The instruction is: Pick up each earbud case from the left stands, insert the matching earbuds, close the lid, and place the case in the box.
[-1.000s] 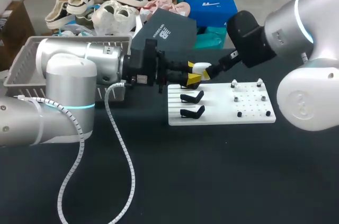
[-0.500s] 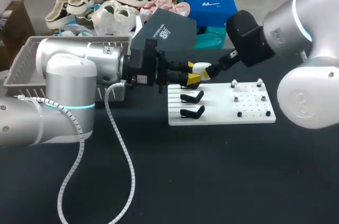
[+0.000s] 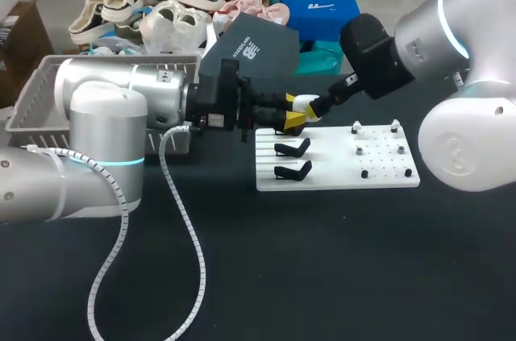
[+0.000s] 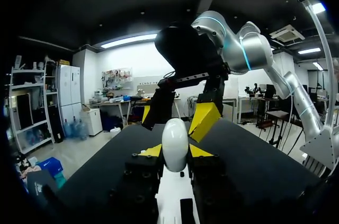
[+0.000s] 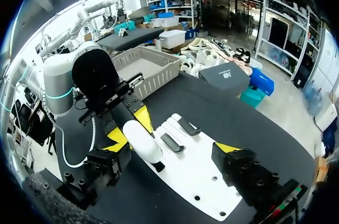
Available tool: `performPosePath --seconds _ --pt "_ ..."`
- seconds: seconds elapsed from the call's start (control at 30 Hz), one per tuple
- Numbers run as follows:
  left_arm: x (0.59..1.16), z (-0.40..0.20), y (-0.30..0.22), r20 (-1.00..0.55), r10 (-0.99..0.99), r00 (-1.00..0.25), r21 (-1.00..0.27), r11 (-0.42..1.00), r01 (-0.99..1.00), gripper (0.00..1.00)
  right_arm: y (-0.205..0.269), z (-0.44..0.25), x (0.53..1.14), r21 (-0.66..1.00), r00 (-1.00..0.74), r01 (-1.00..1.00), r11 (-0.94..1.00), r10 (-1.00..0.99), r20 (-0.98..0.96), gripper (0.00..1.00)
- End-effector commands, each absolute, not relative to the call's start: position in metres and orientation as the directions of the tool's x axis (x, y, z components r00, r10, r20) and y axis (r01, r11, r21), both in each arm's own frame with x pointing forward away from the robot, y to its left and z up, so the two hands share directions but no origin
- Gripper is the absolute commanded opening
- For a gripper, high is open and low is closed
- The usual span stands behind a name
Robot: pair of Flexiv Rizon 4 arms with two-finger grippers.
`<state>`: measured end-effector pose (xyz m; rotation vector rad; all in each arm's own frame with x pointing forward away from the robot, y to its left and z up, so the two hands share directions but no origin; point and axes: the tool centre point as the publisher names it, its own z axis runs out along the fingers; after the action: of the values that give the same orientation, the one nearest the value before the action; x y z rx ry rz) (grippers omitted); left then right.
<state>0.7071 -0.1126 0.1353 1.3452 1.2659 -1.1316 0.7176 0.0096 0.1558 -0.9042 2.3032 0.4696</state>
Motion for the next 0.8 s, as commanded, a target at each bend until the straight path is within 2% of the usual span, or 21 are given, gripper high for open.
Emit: performPosePath --seconds 0.03,0.5,0.8 --pt "0.705 0.135 -0.113 -0.99 0.133 0.042 0.039 -0.026 0.999 0.0 0.013 0.158 0.719 0.09 -0.586 -0.694 0.714 -0.487 -0.648 1.0" --pt "0.705 0.135 -0.113 -0.99 0.133 0.042 0.039 -0.026 0.999 0.0 0.013 0.182 0.73 0.041 -0.561 -0.695 0.717 -0.506 -0.655 1.0" --pt "0.705 0.135 -0.113 -0.99 0.133 0.042 0.039 -0.026 0.999 0.0 -0.028 0.194 0.726 -0.06 -0.615 -0.615 0.786 -0.526 -0.588 1.0"
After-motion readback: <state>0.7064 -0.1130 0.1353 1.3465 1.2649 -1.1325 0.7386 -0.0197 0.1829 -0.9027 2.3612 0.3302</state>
